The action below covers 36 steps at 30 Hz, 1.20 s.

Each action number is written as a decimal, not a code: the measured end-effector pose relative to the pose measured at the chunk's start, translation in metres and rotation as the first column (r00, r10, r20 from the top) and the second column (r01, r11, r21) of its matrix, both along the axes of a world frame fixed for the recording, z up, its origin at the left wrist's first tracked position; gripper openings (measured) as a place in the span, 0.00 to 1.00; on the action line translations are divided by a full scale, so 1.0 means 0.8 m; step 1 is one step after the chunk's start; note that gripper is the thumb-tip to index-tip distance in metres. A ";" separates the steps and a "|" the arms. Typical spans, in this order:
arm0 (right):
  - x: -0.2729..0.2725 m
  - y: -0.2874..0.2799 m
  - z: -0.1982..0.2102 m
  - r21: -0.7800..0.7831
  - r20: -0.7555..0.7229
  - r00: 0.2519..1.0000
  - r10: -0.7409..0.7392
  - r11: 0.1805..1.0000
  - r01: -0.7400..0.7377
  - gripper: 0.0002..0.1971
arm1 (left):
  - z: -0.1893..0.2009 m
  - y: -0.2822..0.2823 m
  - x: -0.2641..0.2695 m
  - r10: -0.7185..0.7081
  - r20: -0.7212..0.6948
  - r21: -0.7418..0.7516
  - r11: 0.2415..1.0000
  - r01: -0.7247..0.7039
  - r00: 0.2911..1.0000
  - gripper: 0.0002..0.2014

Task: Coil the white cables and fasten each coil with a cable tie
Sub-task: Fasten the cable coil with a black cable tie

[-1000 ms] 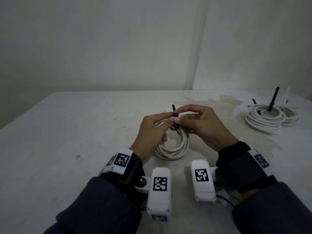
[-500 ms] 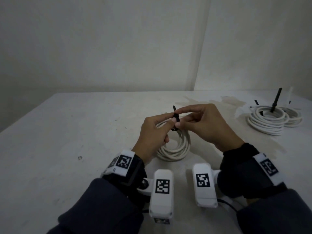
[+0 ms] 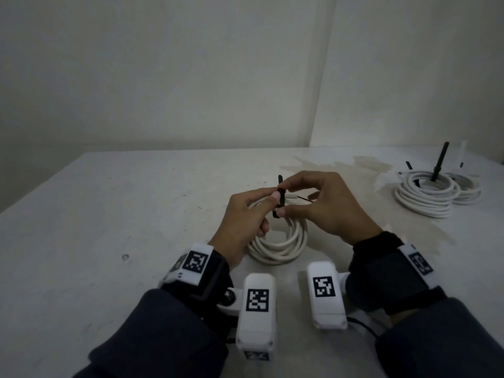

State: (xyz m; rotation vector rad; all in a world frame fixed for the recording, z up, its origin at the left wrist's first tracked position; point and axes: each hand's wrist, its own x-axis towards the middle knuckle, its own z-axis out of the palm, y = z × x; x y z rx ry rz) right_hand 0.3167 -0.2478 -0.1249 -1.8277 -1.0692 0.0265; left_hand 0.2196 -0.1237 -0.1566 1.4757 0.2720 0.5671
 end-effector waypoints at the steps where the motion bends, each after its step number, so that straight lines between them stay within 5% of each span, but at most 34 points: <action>1: 0.000 0.001 -0.001 0.002 0.016 1.000 -0.007 1.000 0.007 0.19 | 0.000 0.000 0.000 -0.004 -0.011 -0.007 1.000 0.004 1.000 0.12; 23: -0.003 0.001 0.002 0.142 -0.226 0.971 0.074 0.989 -0.042 0.09 | 0.004 -0.001 -0.001 -0.089 -0.044 -0.080 0.993 0.085 0.995 0.11; 26: -0.004 0.004 0.004 0.258 -0.419 0.905 0.074 0.965 0.040 0.08 | 0.005 -0.002 -0.002 -0.094 -0.063 -0.073 0.993 0.089 0.994 0.12; 36: 0.001 0.002 0.001 0.324 -0.426 0.890 -0.161 0.892 0.316 0.04 | 0.015 -0.017 -0.001 -0.129 -0.146 0.137 0.979 0.149 0.981 0.13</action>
